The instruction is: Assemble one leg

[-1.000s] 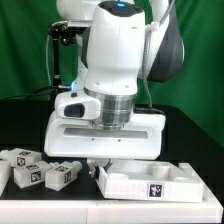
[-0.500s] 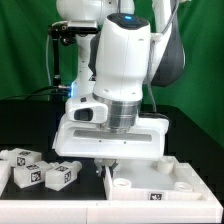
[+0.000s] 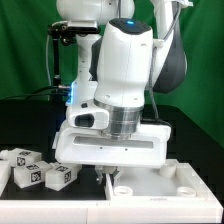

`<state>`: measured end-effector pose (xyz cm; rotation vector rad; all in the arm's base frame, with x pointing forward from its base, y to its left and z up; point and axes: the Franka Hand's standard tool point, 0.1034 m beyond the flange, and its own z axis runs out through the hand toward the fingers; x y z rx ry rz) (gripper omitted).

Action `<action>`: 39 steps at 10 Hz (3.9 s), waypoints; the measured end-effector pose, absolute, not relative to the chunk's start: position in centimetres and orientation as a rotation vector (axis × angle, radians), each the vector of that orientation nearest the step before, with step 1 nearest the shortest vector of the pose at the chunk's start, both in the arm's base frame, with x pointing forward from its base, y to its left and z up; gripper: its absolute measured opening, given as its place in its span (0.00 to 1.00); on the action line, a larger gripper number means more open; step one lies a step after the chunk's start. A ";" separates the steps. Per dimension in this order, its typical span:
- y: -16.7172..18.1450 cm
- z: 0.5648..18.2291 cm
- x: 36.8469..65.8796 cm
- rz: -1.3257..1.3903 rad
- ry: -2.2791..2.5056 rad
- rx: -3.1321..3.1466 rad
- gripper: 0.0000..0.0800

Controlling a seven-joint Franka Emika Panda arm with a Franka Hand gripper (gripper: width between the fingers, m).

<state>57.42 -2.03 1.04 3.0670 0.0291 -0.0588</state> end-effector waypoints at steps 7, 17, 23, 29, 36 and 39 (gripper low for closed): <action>-2.7 4.2 57.8 -0.075 0.008 3.086 0.80; -10.0 8.5 57.9 -0.245 -0.267 3.140 0.81; -11.6 7.8 56.9 -0.336 -0.502 3.184 0.81; -14.3 7.3 57.7 -0.834 -0.792 3.195 0.81; -14.9 5.5 59.6 -1.041 -0.990 3.069 0.81; -11.5 4.1 60.4 -1.051 -1.078 3.016 0.81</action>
Offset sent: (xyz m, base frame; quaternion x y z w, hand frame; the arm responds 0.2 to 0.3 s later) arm 0.0000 0.0000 0.0000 0.0000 0.0000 0.0000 1.0000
